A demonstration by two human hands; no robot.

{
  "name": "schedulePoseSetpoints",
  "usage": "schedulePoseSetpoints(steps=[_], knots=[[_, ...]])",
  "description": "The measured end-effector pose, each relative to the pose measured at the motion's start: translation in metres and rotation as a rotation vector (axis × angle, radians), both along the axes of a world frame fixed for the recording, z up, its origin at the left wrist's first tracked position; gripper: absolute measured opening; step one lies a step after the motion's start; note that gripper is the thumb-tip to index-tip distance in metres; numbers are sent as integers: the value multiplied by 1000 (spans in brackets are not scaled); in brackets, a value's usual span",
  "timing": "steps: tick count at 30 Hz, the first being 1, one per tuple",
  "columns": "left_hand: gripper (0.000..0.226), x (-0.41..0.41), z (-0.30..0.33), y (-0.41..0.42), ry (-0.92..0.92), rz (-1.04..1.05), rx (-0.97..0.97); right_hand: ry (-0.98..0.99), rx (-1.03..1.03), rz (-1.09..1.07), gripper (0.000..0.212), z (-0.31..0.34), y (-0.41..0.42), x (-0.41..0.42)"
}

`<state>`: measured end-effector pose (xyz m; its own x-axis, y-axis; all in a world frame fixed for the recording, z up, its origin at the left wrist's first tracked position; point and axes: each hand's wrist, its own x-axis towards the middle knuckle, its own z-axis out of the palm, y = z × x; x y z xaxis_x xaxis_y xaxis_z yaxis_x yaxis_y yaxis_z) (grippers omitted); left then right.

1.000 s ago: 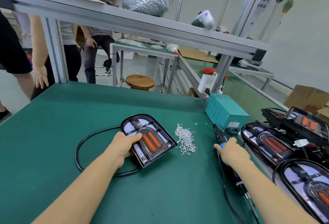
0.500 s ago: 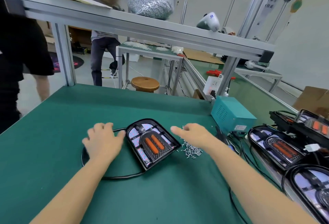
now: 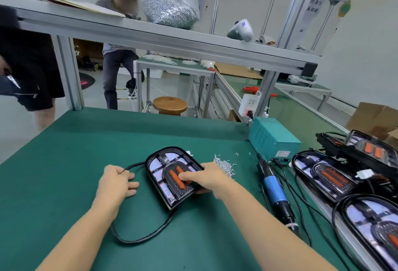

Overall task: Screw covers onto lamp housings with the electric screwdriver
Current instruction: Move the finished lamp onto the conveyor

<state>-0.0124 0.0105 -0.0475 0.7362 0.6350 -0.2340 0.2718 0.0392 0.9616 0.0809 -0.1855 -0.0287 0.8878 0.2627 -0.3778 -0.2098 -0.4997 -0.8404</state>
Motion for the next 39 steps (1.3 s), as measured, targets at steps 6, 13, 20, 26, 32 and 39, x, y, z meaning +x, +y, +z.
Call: schedulePoseSetpoints(steps=[6, 13, 20, 26, 32, 39], knots=[[16, 1, 18, -20, 36, -263, -434, 12, 56, -36, 46, -6, 2, -3], [63, 7, 24, -37, -19, -344, -288, -13, 158, -83, 45, -11, -6, -7], [58, 13, 41, -49, -287, -340, -216, -148, 323, -41, 42, 15, -22, -15], [49, 28, 85, -64, -485, -457, -160, -265, 451, -18, 36, 59, -41, -21], [38, 42, 114, -89, -560, -467, -131, -268, 591, -23, 29, 85, -66, -27], [31, 60, 144, -128, -620, -612, -170, -450, 625, -41, 49, 104, -105, -38]])
